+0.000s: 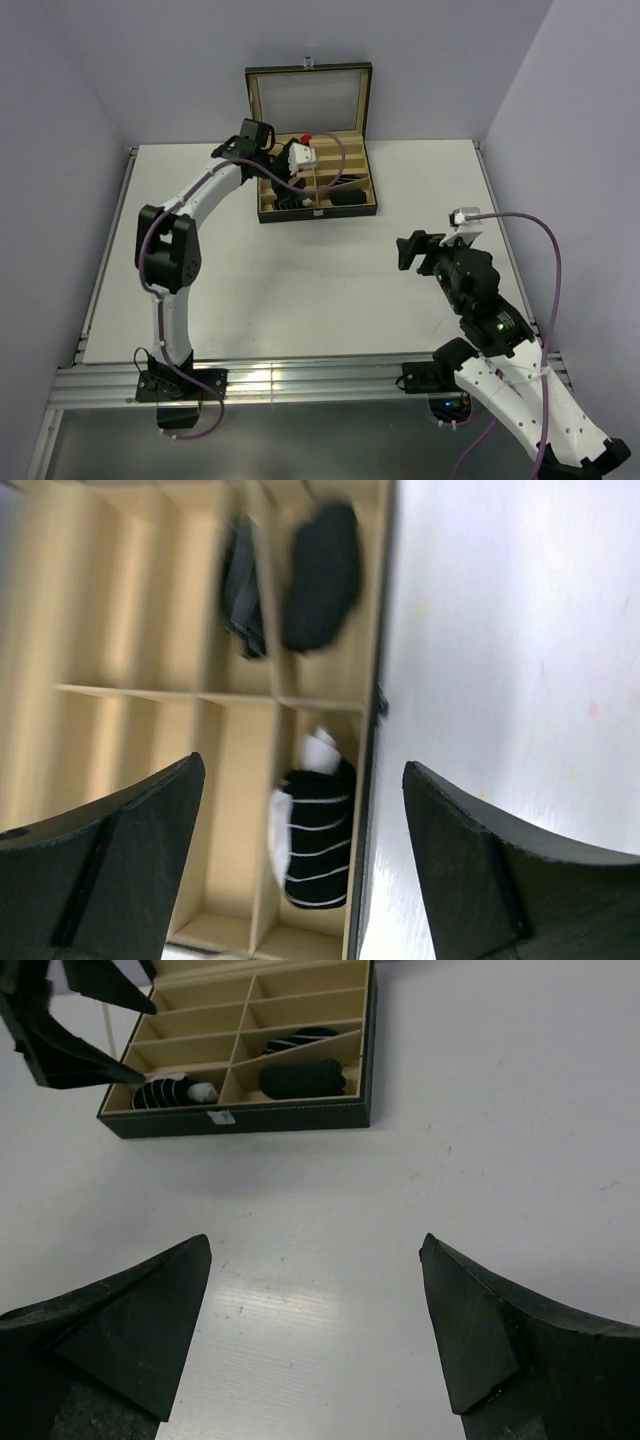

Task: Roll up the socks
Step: Reset both arms

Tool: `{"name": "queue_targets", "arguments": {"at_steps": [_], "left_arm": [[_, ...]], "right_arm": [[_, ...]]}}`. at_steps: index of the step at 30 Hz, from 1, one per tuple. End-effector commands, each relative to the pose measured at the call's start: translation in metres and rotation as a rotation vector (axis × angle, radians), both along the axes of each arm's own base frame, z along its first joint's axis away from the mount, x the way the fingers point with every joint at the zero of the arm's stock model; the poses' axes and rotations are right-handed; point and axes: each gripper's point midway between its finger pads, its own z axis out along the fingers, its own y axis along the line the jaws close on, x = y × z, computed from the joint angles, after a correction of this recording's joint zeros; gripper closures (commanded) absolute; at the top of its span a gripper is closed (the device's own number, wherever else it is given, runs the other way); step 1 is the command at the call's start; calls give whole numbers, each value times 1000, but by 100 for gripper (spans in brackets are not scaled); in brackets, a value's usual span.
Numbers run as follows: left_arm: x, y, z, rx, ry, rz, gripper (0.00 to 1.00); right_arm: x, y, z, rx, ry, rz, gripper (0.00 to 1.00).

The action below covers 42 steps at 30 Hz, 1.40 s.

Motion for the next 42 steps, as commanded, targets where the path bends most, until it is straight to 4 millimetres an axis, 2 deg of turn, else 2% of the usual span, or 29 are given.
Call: {"name": "queue_targets", "arguments": {"at_steps": [1,2,3,4,5,6,7,8,9,10,11,12,13,14,16,17,19,20,22,23,27,42], "left_arm": [[2,-11,145,-329,-132,124,14],[-7,-3,170,-384,-150,182,13],[-7,3,187,-437,-159,250,13],[2,16,201,-523,-163,399,11],[-14,29,241,-600,-207,453,9],[-21,39,257,-683,-168,537,5],[-19,57,258,-726,-164,672,3],[-35,80,297,-818,-238,755,1],[-44,85,308,-863,-258,819,1],[-49,102,313,-916,-262,933,0],[-69,118,332,-973,-264,979,1],[-77,131,336,-1030,-224,1054,1],[-85,146,334,-1053,-202,1130,0],[-103,172,341,-1090,-220,1226,1],[-120,193,324,-1081,-211,1326,1],[-138,219,330,-1123,-254,1412,0],[-153,238,307,-1081,-250,1513,0],[-169,252,308,-1095,-274,1542,0],[-180,269,290,-1047,-303,1622,1],[-191,276,292,-1064,-319,1628,1],[-202,281,281,-1055,-319,1630,0],[-187,272,259,-1026,-305,1627,1]], "right_arm": [[-3,-21,46,63,-131,-101,5],[-4,-30,52,63,-146,-144,4],[-6,-36,55,57,-149,-173,0],[-10,-43,67,65,-170,-197,0],[-12,-53,71,56,-178,-245,0],[-15,-58,72,36,-171,-265,0],[-18,-63,81,42,-186,-280,0],[-21,-72,83,39,-191,-326,0],[-24,-77,83,39,-183,-350,0],[-27,-84,88,50,-192,-382,0],[-31,-89,91,59,-202,-401,0],[-33,-94,93,61,-209,-427,0],[-35,-97,95,68,-218,-440,0],[-40,-100,100,83,-239,-445,0],[-44,-102,105,93,-271,-439,0],[-46,-102,107,89,-282,-429,0],[-53,-106,110,98,-316,-427,0],[-55,-108,111,93,-324,-431,0],[-61,-116,111,88,-345,-454,0],[-64,-120,112,77,-353,-463,0],[-75,-130,119,85,-404,-488,1],[-72,-133,117,45,-394,-509,2]]}}
